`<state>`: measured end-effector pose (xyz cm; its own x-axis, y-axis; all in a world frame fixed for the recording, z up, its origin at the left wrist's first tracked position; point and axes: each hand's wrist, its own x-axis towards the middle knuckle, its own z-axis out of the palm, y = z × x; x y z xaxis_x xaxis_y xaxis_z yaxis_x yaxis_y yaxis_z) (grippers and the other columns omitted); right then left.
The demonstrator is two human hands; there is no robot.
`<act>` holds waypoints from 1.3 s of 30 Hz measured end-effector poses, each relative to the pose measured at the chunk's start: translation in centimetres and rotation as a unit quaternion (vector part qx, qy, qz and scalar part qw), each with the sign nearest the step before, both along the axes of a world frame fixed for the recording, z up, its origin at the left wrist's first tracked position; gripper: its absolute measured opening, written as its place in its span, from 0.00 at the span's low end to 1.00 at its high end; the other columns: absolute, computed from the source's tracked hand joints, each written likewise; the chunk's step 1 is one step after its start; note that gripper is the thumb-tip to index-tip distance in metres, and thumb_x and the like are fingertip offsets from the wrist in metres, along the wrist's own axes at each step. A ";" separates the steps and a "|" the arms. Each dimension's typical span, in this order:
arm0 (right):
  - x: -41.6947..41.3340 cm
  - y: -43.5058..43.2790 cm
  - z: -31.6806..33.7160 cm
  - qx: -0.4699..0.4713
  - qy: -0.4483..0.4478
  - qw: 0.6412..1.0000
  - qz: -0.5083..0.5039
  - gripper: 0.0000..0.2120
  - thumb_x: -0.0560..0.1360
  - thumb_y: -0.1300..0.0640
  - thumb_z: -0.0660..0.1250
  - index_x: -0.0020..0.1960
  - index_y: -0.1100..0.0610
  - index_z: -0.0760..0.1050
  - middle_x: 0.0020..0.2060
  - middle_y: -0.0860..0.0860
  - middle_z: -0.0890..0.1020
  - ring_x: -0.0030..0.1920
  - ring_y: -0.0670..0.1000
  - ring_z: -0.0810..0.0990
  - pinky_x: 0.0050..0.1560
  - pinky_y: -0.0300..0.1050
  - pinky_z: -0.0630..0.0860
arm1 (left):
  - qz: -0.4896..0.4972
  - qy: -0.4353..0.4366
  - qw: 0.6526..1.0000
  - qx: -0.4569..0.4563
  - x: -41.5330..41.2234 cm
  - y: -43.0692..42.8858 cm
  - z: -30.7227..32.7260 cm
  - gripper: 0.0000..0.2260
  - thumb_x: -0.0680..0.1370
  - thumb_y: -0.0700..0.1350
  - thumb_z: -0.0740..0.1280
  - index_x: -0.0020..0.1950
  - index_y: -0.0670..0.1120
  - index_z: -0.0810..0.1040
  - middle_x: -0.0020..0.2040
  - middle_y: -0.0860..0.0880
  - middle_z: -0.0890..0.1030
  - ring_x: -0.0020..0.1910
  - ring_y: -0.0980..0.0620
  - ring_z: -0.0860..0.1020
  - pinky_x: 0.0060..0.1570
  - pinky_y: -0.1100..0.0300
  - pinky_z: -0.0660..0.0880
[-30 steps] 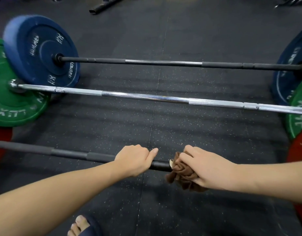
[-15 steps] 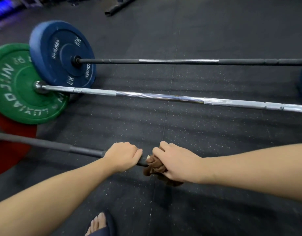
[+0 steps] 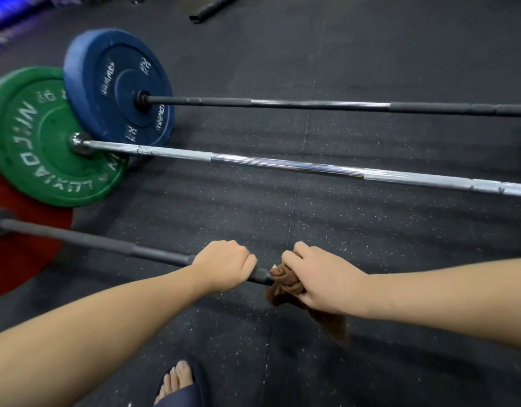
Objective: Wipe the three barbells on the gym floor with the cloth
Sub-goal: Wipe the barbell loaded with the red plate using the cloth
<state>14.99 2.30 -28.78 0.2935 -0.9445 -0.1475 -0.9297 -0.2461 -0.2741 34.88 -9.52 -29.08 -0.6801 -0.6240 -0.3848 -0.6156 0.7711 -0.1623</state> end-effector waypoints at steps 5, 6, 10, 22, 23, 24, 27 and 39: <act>1.7 -1.1 -0.1 -0.003 0.001 1.000 0.000 0.19 0.79 0.42 0.66 0.60 0.54 0.67 0.55 0.53 0.70 0.50 0.58 0.76 0.45 0.47 0.64 | -0.009 0.010 1.000 -0.005 0.0 0.2 0.1 0.13 0.85 0.46 0.53 0.41 0.50 0.68 0.46 0.46 0.81 0.41 0.44 0.70 0.39 0.52 0.64; 1.6 -0.9 0.0 -0.002 0.001 1.000 0.000 0.18 0.79 0.42 0.66 0.61 0.53 0.67 0.55 0.53 0.70 0.50 0.58 0.76 0.44 0.46 0.64 | -0.005 0.014 1.000 0.000 0.0 0.1 0.1 0.13 0.85 0.46 0.53 0.40 0.50 0.68 0.44 0.46 0.80 0.41 0.44 0.70 0.39 0.52 0.64; -0.2 0.6 0.4 0.009 0.008 1.000 0.004 0.16 0.80 0.44 0.64 0.62 0.52 0.67 0.54 0.51 0.68 0.51 0.55 0.74 0.43 0.46 0.68 | -0.002 0.010 1.000 0.010 -0.1 0.0 -0.2 0.13 0.84 0.45 0.53 0.40 0.49 0.68 0.35 0.51 0.68 0.39 0.44 0.70 0.38 0.52 0.64; 3.3 -2.4 0.3 0.000 -0.004 1.000 0.013 0.16 0.78 0.47 0.65 0.60 0.54 0.67 0.54 0.54 0.71 0.49 0.59 0.76 0.46 0.51 0.72 | 0.020 0.012 0.999 0.027 0.1 -0.1 0.3 0.10 0.81 0.46 0.58 0.40 0.49 0.68 0.45 0.45 0.81 0.44 0.40 0.78 0.40 0.54 0.68; 4.2 -3.1 0.2 -0.001 -0.008 1.000 0.008 0.16 0.78 0.47 0.65 0.61 0.54 0.67 0.54 0.55 0.71 0.50 0.59 0.77 0.46 0.51 0.72 | 0.040 0.013 0.998 0.044 0.2 -0.2 0.5 0.07 0.80 0.45 0.60 0.42 0.49 0.70 0.48 0.44 0.82 0.46 0.40 0.80 0.41 0.55 0.69; 4.9 -3.6 0.1 -0.001 -0.013 1.000 0.001 0.16 0.79 0.48 0.65 0.61 0.54 0.66 0.55 0.55 0.71 0.51 0.60 0.77 0.46 0.51 0.71 | 0.058 0.018 0.996 0.059 0.4 -0.3 0.6 0.05 0.79 0.44 0.61 0.43 0.49 0.71 0.49 0.44 0.83 0.48 0.40 0.81 0.41 0.55 0.69; 4.9 -3.9 -0.1 0.003 -0.012 1.000 0.010 0.18 0.79 0.46 0.64 0.63 0.54 0.66 0.55 0.55 0.71 0.52 0.60 0.77 0.45 0.51 0.71 | 0.082 0.051 0.992 0.082 1.5 -1.0 0.8 0.08 0.83 0.45 0.56 0.44 0.51 0.70 0.51 0.45 0.83 0.48 0.41 0.78 0.44 0.52 0.71; 3.4 -2.7 -0.8 -0.003 -0.032 0.999 0.001 0.16 0.78 0.45 0.67 0.59 0.49 0.64 0.53 0.49 0.68 0.45 0.52 0.69 0.46 0.47 0.72 | 0.049 0.005 0.996 0.075 4.9 -5.1 -0.6 0.17 0.83 0.49 0.52 0.38 0.45 0.70 0.38 0.47 0.75 0.40 0.43 0.72 0.39 0.52 0.65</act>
